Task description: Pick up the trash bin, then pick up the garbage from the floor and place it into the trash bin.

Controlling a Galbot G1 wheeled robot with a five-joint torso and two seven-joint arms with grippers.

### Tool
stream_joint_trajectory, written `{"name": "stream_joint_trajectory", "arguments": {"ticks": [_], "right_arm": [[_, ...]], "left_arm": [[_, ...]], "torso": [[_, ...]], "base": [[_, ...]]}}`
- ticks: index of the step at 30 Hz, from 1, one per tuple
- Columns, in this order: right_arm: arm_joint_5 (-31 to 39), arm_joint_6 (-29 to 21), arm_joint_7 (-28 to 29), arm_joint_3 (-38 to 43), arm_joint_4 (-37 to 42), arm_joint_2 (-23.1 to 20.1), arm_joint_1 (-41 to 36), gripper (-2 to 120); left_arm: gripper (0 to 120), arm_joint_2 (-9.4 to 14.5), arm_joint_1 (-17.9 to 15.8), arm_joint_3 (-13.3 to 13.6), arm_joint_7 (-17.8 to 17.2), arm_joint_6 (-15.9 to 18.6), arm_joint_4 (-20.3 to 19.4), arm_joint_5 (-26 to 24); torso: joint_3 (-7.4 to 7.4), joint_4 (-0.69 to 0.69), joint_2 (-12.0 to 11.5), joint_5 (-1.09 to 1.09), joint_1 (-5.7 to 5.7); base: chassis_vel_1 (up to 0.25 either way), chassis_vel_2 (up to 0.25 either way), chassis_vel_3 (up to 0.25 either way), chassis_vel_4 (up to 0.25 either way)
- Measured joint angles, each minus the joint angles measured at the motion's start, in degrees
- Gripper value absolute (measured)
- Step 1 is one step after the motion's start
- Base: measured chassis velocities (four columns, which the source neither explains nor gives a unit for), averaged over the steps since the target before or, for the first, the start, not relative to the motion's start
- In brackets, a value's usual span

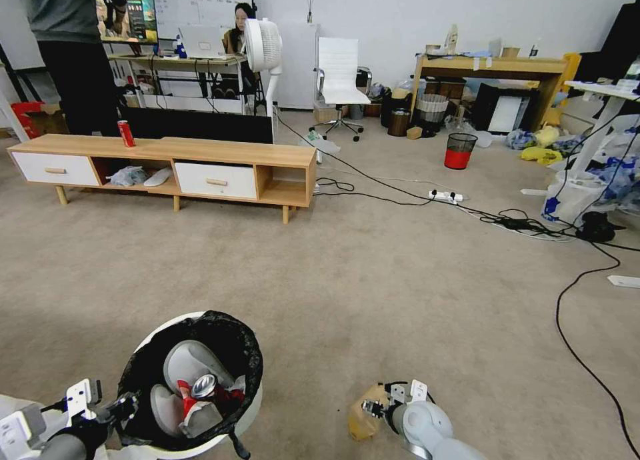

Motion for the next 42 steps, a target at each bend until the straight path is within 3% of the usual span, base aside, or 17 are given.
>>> {"name": "stream_joint_trajectory", "arguments": {"ticks": [2,9,11,17,24,26,29,31,33,37,42], "right_arm": [[-0.4,0.1,-0.2,-0.2,0.0,-0.1,0.2,33],[-2.1,0.8,-1.0,-0.4,-0.2,-0.3,0.4,14],[-2.8,1.2,-1.4,-0.4,-0.3,-0.4,0.4,2],[-3.8,1.9,-2.4,-0.4,1.0,-1.7,-0.4,0],[-3.7,2.5,-2.9,0.4,7.6,-7.5,-1.8,0],[-4.1,3.6,-3.6,0.4,12.4,-11.6,-2.4,0],[-4.0,3.8,-3.8,0.4,15.2,-13.3,-2.5,0],[-3.4,4.4,-4.1,0.3,22.6,-16.9,-2.4,0],[-3.4,4.4,-4.1,0.2,22.9,-17.0,-2.4,0],[-1.9,6.3,-5.3,-2.2,36.2,-22.5,0.9,0],[-0.1,8.1,-7.0,-4.6,44.4,-27.4,4.6,0]], "left_arm": [[1,0.0,0.0,0.0,0.0,0.0,0.1,0.0],[1,0.0,-0.1,0.0,0.0,0.0,0.2,0.0],[1,0.0,-0.1,0.0,0.0,0.0,0.2,0.0],[1,-0.1,-0.1,0.4,0.0,0.0,0.2,0.2],[1,-0.3,-0.1,0.8,0.0,0.0,-0.2,0.3],[1,-0.4,-0.2,1.1,-0.1,0.0,-0.6,0.0],[1,-0.4,-0.2,1.2,-0.1,0.0,-0.7,-0.2],[1,-0.3,0.0,1.4,-0.2,0.0,-1.0,-0.2],[1,-0.3,0.0,1.4,-0.2,0.0,-1.0,-0.2],[1,0.5,0.0,2.3,-0.6,0.0,-1.8,-0.9],[1,1.6,-0.8,2.8,-2.3,0.0,-2.3,-4.0]], "torso": [[0.0,0.0,0.0,0.01,0.0],[0.0,0.0,0.0,0.0,0.0],[0.0,0.01,0.0,0.01,0.0],[0.0,0.0,0.0,0.02,0.0],[0.0,0.0,0.0,0.02,0.0],[0.0,-0.02,0.0,0.02,0.0],[0.0,-0.02,0.0,0.02,0.0],[0.0,0.0,0.0,0.02,0.0],[0.0,0.01,0.0,0.02,0.0],[-0.01,0.02,0.0,0.01,0.0],[0.0,0.01,0.0,0.02,0.0]], "base": [[0.0,0.0,0.0,0.0],[0.0,0.0,0.0,0.0],[0.0,0.0,0.0,0.0],[0.0,0.0,0.0,0.0],[0.0,0.0,0.0,0.0],[0.0,0.0,0.0,0.0],[0.0,0.0,0.0,0.0],[0.0,0.0,0.0,0.0],[0.0,0.0,0.0,0.0],[0.0,0.0,0.0,0.0],[0.0,0.0,0.0,0.0]]}}
